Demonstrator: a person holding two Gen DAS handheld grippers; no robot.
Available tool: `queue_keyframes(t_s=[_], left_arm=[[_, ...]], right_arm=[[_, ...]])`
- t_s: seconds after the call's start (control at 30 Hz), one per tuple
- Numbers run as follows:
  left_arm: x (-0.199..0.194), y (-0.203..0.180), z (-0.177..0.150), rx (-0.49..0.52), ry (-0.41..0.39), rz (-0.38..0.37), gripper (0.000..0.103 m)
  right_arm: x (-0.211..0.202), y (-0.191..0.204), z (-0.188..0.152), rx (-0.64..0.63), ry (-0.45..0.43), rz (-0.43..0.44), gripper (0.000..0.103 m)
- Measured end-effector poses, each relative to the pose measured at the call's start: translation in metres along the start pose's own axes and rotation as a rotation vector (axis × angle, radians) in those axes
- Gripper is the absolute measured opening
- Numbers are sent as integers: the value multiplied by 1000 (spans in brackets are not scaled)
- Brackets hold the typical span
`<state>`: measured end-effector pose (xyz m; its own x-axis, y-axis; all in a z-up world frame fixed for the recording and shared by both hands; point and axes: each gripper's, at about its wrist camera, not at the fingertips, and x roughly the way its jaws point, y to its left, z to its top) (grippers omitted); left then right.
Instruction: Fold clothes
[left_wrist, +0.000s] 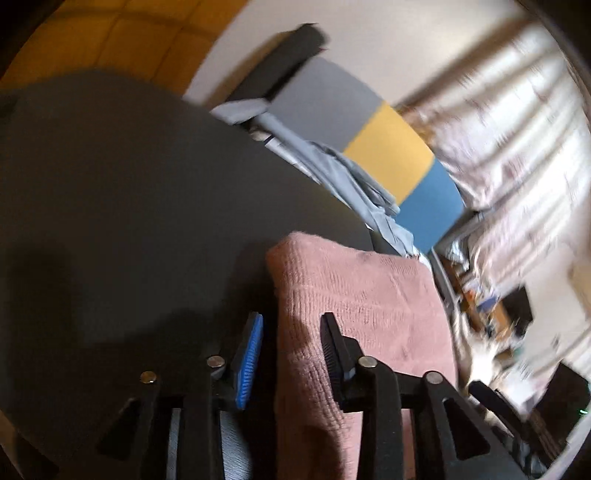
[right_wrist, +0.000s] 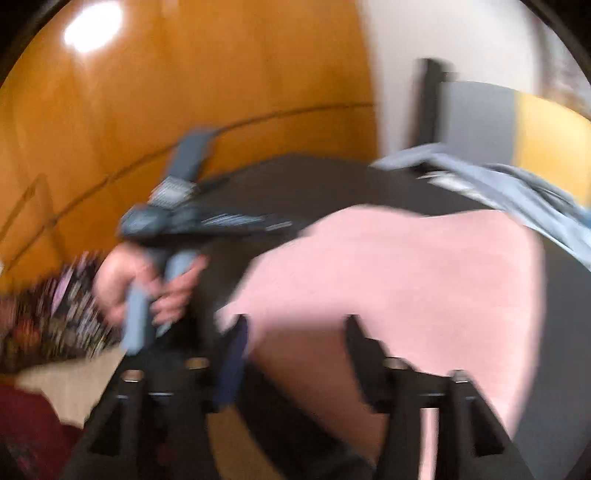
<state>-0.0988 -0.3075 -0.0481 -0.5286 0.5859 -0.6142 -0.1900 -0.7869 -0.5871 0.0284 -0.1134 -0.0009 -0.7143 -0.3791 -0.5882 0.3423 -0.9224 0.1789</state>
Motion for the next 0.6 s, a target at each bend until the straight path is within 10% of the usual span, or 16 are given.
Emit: queue_keyframes(t_s=[0.23,0.43,0.6], left_arm=[[33,-36,-11,248,109,211,63],[38,-10,-16,119,130,104,76],[36,-16,-24,158,125,125,76]], right_arm=[[-23,-123,-17,539,-28,-121,82],[8,-160,-54,777,66,66,82],[4,-154,-63,770,82,93,61]])
